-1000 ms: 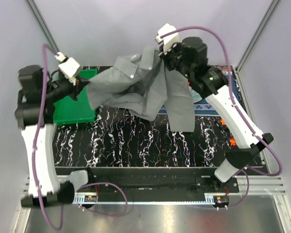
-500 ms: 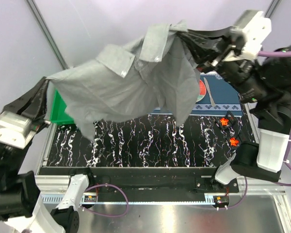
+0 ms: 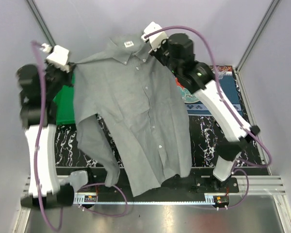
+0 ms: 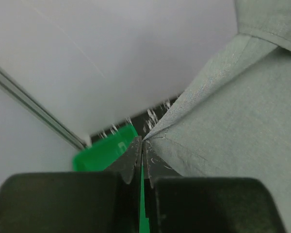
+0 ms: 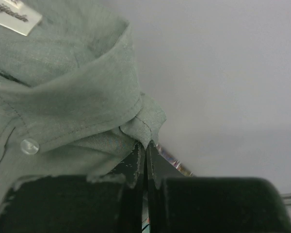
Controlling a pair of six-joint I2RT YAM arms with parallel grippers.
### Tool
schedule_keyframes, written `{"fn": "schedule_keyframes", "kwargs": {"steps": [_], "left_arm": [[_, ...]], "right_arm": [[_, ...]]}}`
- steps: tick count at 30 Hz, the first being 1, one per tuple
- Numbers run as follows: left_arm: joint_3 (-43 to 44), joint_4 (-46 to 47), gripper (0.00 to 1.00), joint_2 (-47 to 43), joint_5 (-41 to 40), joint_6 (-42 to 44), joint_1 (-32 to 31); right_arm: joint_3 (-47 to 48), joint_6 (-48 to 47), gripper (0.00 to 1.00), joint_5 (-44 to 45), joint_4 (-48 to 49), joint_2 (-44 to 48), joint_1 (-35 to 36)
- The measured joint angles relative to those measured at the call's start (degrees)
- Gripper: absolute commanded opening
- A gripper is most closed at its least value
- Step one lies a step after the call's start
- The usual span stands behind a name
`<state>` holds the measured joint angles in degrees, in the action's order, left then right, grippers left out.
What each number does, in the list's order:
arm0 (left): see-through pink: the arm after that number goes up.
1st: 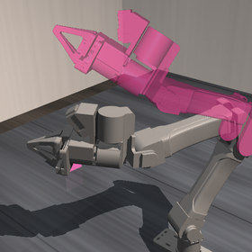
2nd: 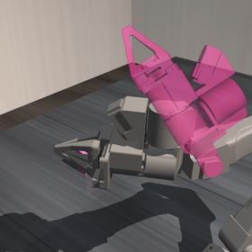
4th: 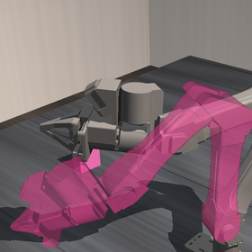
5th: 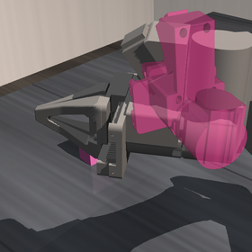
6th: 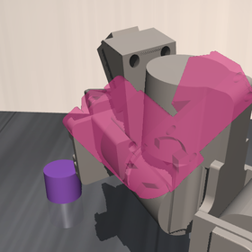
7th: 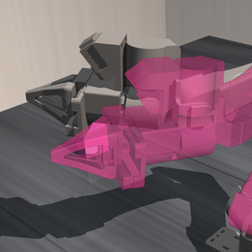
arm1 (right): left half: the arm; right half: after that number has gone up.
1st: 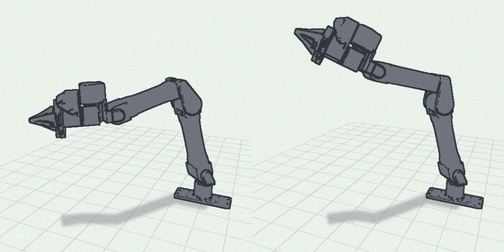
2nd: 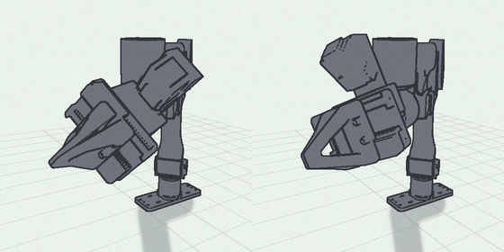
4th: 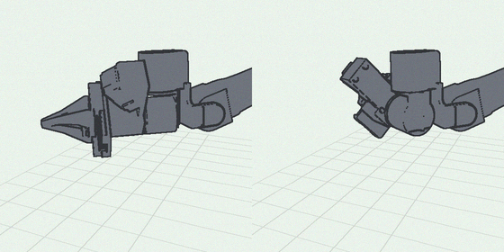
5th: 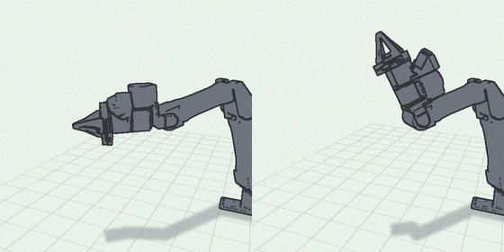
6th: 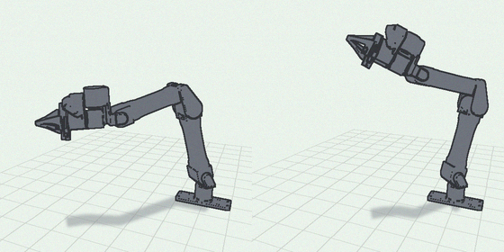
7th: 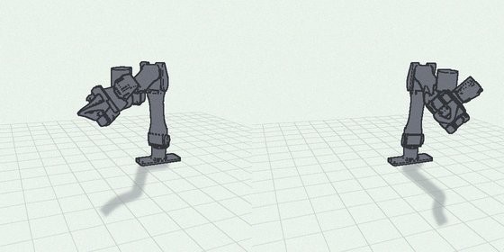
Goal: Pin the brooch onto the clothing
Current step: Flatten out the clothes at the center of the board.
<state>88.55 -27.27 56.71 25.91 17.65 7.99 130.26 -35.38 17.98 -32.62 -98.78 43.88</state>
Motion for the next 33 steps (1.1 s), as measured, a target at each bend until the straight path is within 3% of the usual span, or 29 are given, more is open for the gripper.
{"fn": "schedule_keyframes", "kwargs": {"steps": [1,2,3,4,6,10,12,14,17,22,26,33], "left_arm": [[-1.07,0.09,0.0,3.67,-0.5,0.42,-0.28],[-1.81,0.17,0.0,7.72,-1.22,0.94,-0.96],[-2.05,0.2,0.17,11.15,-2.03,1.57,-1.92],[-2.03,0.13,0.67,15.37,-3.45,2.6,-3.17],[0.87,-2.43,0.92,23.91,-8.04,5.29,-5.66],[12.7,-9.77,0.95,38.8,-10.93,5.95,-6.29],[12.17,-12.22,0.96,39.21,-10.08,6.71,-3.61],[7.96,-13.51,0.98,35.5,-8.9,9.55,-0.63],[-1.66,-18.91,0.97,25.7,-6.16,17.18,2.01],[-13.84,-32.39,0.95,13.42,-1.16,30.64,-0.46],[-24.02,-37.24,0.96,13.49,-2.99,35.87,-2.75],[-35.04,-37.9,0.98,15.04,-7.37,37.05,-5.25]], "right_arm": [[-1.86,0.68,0.21,-0.63,-0.02,-1.97,-2.32],[-3.96,1.42,0.65,-1.73,0.09,-4.24,-4.44],[-5.88,2.05,0.79,-2.64,0.2,-6.32,-5.9],[-7.19,2.64,0.88,-2.86,-0.28,-8.57,-6.86],[-6.45,3.5,1.0,-3.13,-2.78,-13.99,-8.13],[9.57,6.99,1.0,-6.49,-15.5,-29.92,-10.16],[15.54,9.11,1.0,-9.94,-21.84,-34.42,-11.89],[15.61,10.49,1.0,-13.2,-26.64,-34.25,-14.21],[8.48,11.34,0.96,-18.62,-29.14,-28.81,-17.38],[-8.52,13.53,0.9,-30.14,-31.58,-15.34,-18.69],[-17.46,15.65,0.83,-37.48,-31.08,-11.06,-17.18],[-27.39,20.11,0.8,-45.16,-28.65,-11.23,-16.92]]}}
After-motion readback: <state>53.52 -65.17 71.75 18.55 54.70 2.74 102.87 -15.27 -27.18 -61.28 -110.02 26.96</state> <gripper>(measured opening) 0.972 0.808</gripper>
